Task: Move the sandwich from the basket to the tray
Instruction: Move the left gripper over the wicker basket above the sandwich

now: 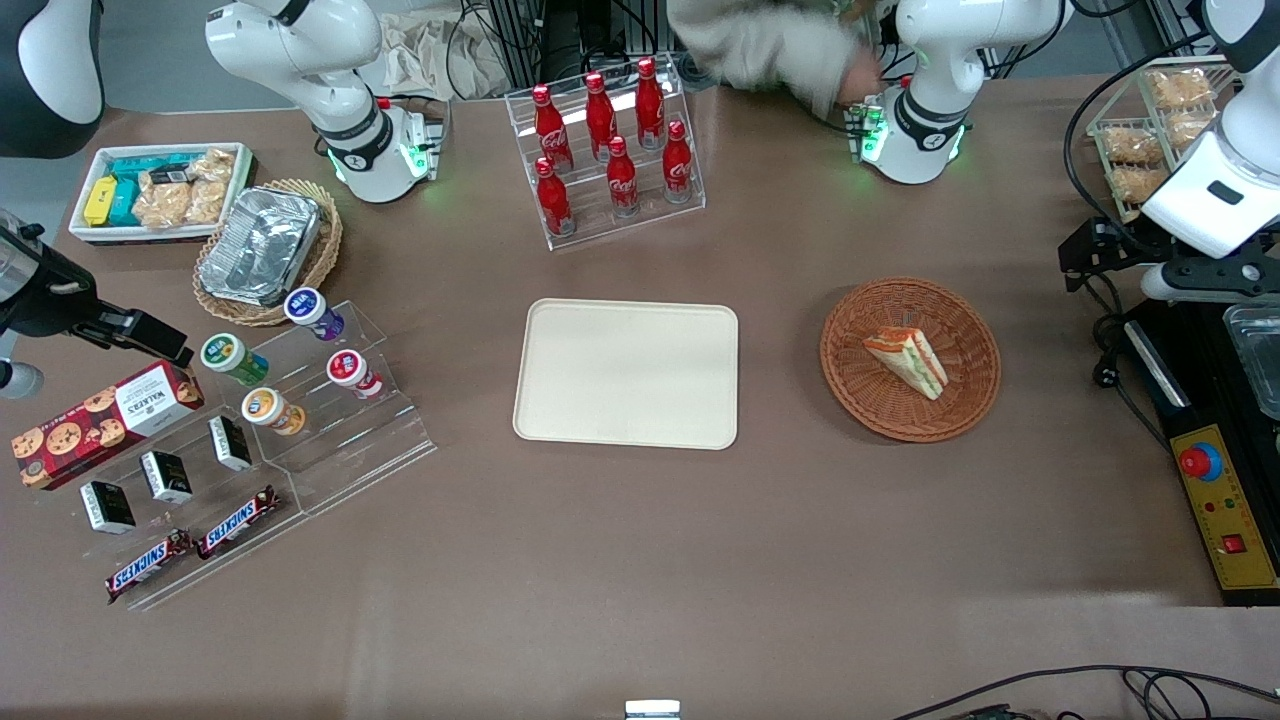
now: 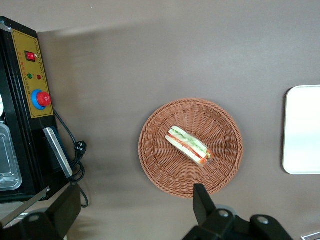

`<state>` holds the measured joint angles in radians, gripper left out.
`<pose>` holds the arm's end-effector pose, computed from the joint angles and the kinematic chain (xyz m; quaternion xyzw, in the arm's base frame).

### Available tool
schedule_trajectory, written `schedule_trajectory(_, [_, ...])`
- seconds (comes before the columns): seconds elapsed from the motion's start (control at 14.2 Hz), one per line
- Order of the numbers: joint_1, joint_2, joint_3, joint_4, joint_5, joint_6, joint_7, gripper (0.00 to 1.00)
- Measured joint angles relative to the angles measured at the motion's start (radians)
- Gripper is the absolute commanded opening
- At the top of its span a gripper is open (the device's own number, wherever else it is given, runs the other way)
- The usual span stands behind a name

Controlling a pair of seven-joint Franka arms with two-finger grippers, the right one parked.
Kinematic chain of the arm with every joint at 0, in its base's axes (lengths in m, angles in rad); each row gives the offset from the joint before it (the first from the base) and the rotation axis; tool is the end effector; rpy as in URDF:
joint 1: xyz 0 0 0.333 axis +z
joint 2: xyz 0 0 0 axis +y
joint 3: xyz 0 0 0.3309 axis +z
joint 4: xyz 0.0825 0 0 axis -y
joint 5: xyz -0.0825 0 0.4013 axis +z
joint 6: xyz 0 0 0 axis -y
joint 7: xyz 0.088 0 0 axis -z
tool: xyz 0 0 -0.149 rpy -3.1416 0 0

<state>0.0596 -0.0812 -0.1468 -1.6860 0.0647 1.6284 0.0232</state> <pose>0.5495 -0.0415 0.5913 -0.9976 0.0565 -0.0126 0.0379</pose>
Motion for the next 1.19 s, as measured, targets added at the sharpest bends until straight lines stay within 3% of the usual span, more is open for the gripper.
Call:
schedule_trajectory(0.49, [0.0,0.001,0.0,-0.008,-0.001,-0.002,-0.01,1.0])
schedule_trajectory(0.7, [0.001,0.0,0.0,-0.06,-0.033,0.006,-0.024,1.0])
schedule_trajectory(1.19, [0.001,-0.151,0.0,-0.471,-0.09,0.333,-0.125,1.0])
